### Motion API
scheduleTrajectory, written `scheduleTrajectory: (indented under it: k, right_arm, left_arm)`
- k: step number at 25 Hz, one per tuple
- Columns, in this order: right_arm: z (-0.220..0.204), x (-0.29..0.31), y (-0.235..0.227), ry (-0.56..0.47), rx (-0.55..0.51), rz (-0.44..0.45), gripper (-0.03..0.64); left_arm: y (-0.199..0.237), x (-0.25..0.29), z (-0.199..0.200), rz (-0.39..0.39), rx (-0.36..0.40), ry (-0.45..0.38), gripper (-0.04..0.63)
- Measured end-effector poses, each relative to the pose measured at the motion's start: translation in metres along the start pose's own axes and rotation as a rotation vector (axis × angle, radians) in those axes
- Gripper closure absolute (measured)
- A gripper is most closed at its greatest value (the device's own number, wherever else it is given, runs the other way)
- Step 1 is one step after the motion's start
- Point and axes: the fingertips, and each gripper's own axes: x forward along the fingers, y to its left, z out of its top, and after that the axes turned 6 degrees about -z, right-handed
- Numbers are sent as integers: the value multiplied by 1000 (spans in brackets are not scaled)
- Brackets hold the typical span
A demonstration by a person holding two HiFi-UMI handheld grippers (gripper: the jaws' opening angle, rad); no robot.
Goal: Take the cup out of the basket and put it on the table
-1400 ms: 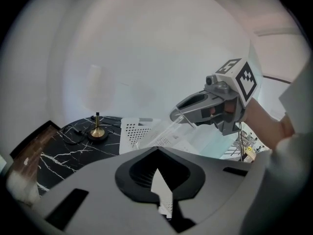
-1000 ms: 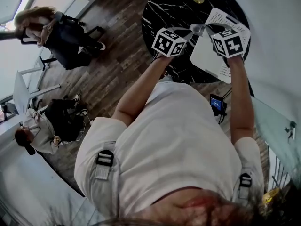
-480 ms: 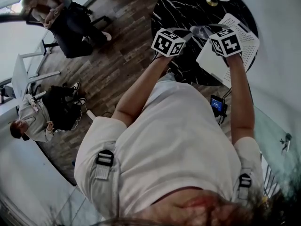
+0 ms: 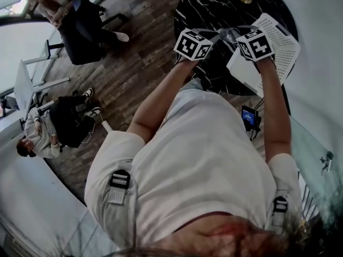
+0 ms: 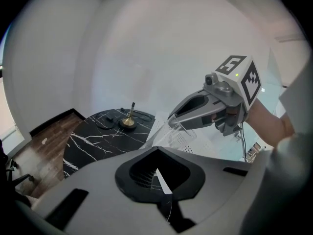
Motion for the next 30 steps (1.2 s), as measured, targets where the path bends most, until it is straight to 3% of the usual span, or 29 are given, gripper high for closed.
scheduleTrajectory:
  k: [30]
  right_arm:
    - [-39, 80, 16, 205, -90, -10, 591]
  left_arm:
    - [51, 26, -54, -18, -54, 87, 589]
